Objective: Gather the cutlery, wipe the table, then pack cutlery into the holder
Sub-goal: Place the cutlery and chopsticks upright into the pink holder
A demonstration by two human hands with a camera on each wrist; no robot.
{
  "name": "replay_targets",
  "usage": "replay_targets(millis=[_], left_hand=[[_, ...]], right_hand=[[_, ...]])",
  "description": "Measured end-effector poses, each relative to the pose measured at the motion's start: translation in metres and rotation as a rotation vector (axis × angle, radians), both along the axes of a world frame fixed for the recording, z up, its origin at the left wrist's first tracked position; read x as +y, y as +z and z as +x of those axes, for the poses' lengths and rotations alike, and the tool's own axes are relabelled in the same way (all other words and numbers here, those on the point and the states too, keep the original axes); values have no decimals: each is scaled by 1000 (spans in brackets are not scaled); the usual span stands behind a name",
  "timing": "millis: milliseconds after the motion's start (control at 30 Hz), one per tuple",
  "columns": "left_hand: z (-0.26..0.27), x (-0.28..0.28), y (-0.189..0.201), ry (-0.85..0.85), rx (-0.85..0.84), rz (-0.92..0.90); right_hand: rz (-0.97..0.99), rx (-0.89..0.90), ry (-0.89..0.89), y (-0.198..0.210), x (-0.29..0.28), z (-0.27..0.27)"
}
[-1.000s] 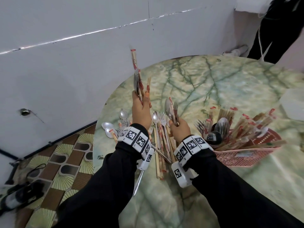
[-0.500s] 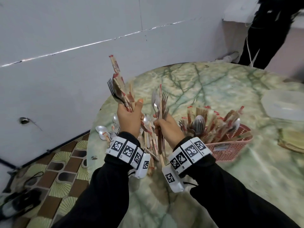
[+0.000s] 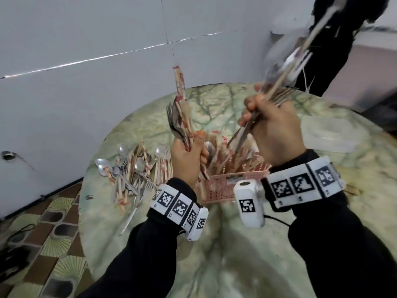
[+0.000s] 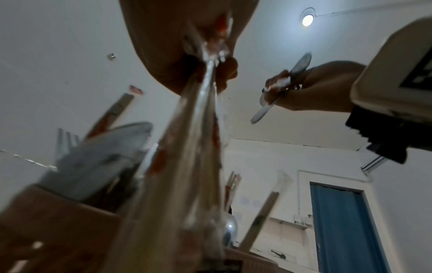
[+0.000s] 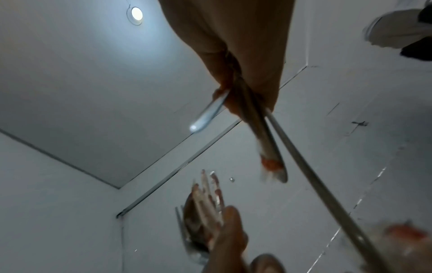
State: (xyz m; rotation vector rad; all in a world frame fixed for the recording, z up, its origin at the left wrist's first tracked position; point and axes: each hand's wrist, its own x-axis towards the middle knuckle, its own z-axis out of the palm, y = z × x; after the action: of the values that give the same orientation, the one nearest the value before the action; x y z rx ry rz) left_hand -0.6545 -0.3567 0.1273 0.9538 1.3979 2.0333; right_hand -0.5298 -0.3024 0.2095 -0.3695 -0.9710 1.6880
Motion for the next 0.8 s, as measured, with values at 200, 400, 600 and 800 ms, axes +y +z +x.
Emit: replay_targets(millis=[200,400,600,800], left_hand=[[38,10,-1,9,66,18],[53,14,-3,75,98,32],[48,17,-4,138,123,29],[43,19,-8,149,106,33]], right_hand=[[-105,56,-78,-10,46,54],[-39,-4,-142,-34,58,49],[261,-356,-51,-76,65,11],[298,-495,76,-108,83,5]])
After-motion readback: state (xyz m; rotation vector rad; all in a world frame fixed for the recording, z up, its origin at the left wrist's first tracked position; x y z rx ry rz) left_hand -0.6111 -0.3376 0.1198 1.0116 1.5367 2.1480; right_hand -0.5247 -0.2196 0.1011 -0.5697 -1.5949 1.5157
